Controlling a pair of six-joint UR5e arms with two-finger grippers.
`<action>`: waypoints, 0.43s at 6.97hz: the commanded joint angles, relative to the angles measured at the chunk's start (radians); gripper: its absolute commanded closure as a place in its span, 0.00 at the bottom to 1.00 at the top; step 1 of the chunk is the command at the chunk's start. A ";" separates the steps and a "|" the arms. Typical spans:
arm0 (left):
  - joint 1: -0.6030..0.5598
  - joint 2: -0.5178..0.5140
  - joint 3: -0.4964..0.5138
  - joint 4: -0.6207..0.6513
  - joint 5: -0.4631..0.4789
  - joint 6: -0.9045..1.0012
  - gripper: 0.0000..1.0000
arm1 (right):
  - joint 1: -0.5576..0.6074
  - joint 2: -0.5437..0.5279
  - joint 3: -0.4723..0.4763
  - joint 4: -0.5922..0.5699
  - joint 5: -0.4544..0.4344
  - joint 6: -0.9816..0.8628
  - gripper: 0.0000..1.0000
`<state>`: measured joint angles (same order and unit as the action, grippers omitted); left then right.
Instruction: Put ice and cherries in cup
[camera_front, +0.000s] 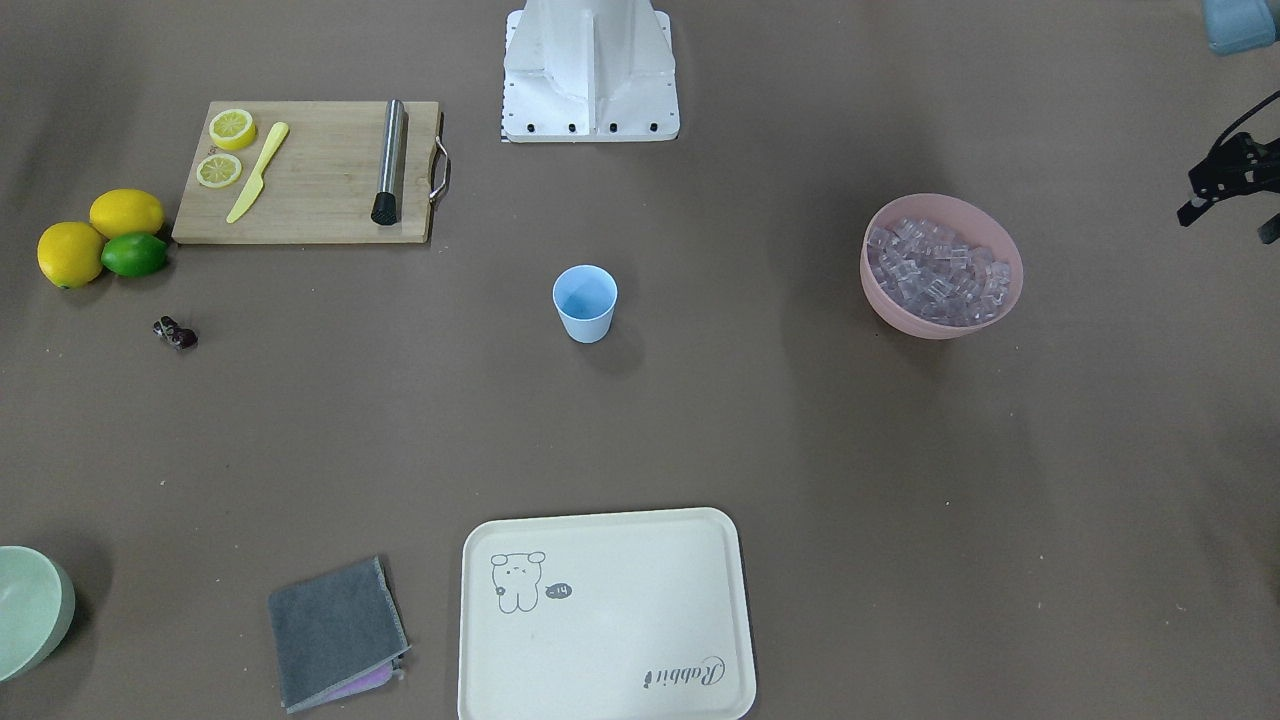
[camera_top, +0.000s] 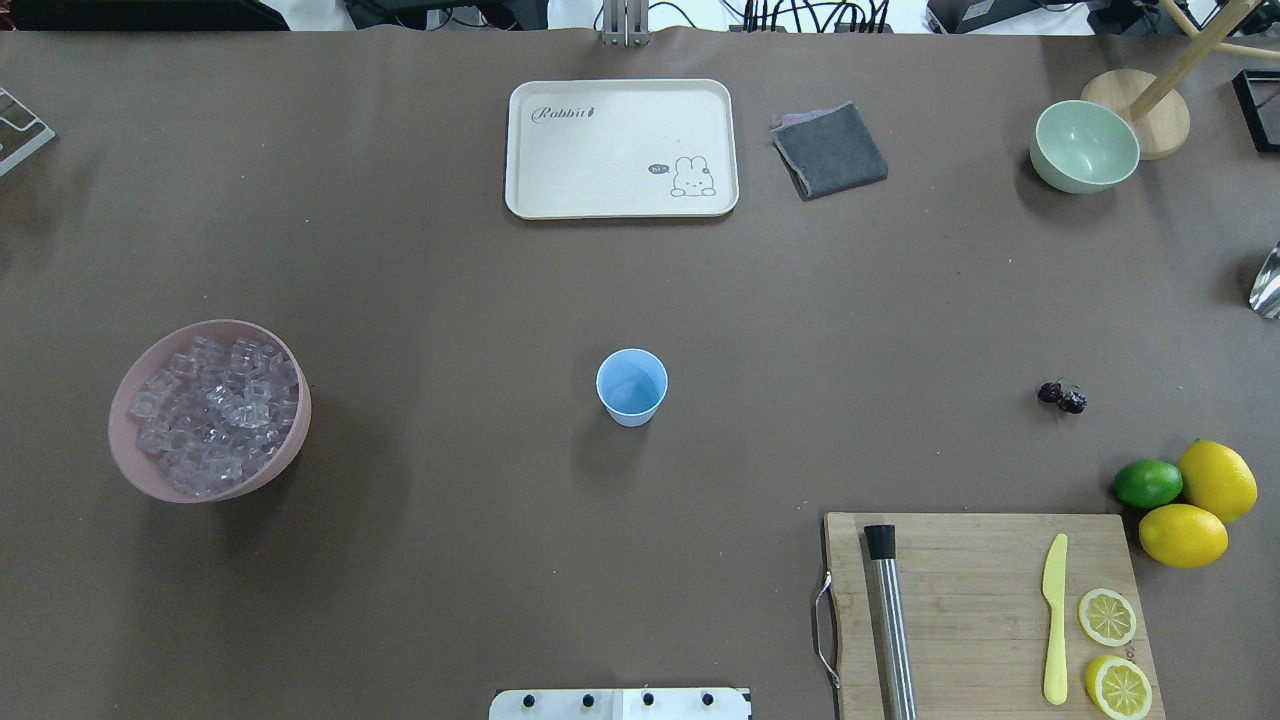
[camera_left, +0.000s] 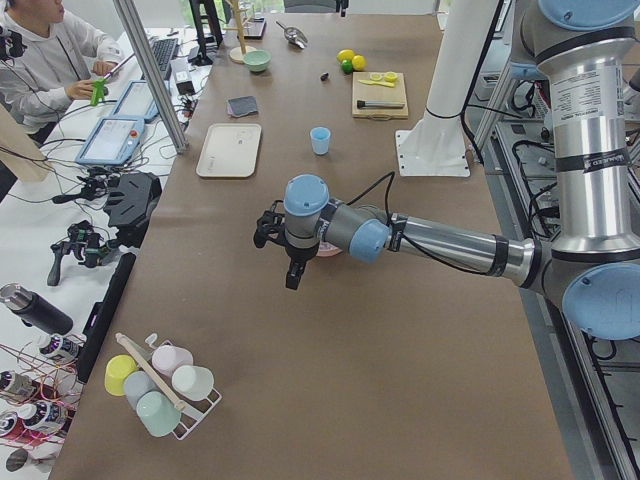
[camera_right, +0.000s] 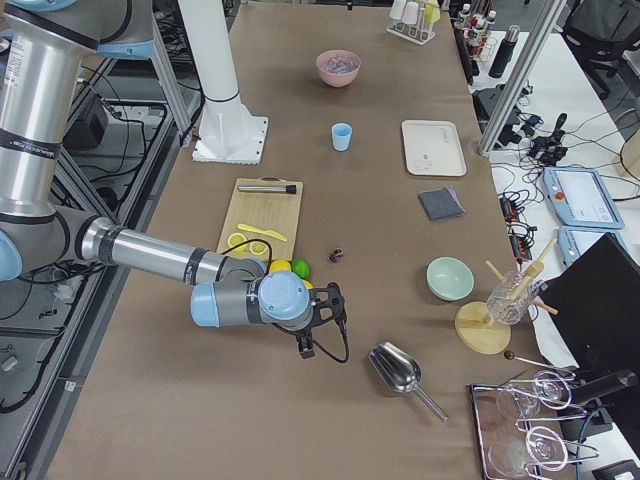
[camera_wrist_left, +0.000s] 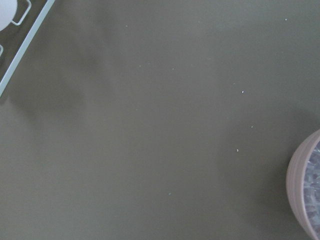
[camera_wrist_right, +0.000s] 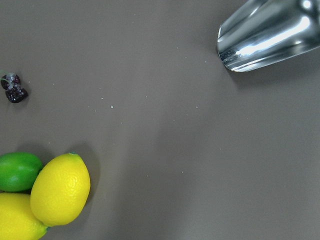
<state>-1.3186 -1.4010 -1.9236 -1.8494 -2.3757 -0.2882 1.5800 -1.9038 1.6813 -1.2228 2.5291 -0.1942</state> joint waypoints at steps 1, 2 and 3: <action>0.123 -0.015 -0.038 -0.062 0.041 -0.217 0.03 | 0.000 0.002 -0.003 0.000 0.002 0.001 0.00; 0.175 -0.045 -0.076 -0.062 0.047 -0.327 0.04 | -0.002 0.002 -0.005 0.000 0.003 0.001 0.00; 0.243 -0.050 -0.118 -0.062 0.047 -0.439 0.07 | -0.002 0.002 -0.008 0.000 0.002 0.001 0.00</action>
<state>-1.1523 -1.4368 -1.9948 -1.9077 -2.3343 -0.5937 1.5791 -1.9022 1.6766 -1.2226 2.5314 -0.1933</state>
